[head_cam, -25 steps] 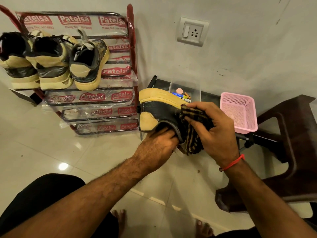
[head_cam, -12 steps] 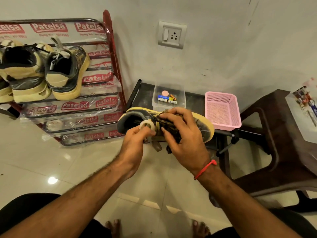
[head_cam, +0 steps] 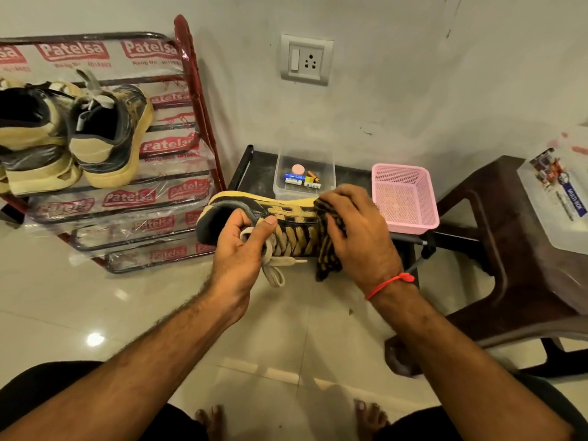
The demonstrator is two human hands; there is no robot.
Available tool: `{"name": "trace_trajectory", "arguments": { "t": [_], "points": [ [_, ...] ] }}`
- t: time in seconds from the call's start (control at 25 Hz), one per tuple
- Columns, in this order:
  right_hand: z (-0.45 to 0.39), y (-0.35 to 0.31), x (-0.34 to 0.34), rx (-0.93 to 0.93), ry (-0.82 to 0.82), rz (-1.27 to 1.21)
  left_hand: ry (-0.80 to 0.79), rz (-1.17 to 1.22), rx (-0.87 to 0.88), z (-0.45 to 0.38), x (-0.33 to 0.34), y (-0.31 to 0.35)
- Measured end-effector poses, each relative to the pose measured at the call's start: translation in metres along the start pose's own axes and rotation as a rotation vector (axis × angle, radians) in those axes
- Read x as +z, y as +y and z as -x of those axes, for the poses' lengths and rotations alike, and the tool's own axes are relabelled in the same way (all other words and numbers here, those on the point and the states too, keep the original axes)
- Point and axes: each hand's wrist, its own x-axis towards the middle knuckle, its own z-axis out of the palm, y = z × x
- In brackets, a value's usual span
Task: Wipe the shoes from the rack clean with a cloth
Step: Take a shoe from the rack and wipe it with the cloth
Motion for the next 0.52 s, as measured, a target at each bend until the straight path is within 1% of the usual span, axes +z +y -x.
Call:
{"name": "trace_trajectory", "arguments": {
  "t": [0.12,0.16,0.24,0.36,0.44,0.52],
  "points": [
    [-0.004,0.020,-0.012,0.096,0.043,0.061,0.056,-0.062,0.079,-0.003,-0.007,0.005],
    [-0.003,0.019,-0.012,0.086,0.057,0.046,0.081,-0.058,0.089,-0.005,-0.010,0.008],
    [0.003,0.008,-0.007,-0.015,0.047,-0.006,0.156,-0.059,0.086,-0.010,-0.014,0.013],
    [0.003,-0.001,0.000,-0.151,-0.053,-0.052,0.296,-0.078,-0.010,-0.017,-0.019,0.017],
    [0.003,-0.001,0.000,-0.153,-0.107,-0.055,0.320,-0.123,-0.039,-0.021,-0.024,0.017],
    [0.010,-0.005,0.001,-0.127,-0.233,-0.031,0.316,-0.187,-0.033,-0.023,-0.029,0.017]
  ]
}}
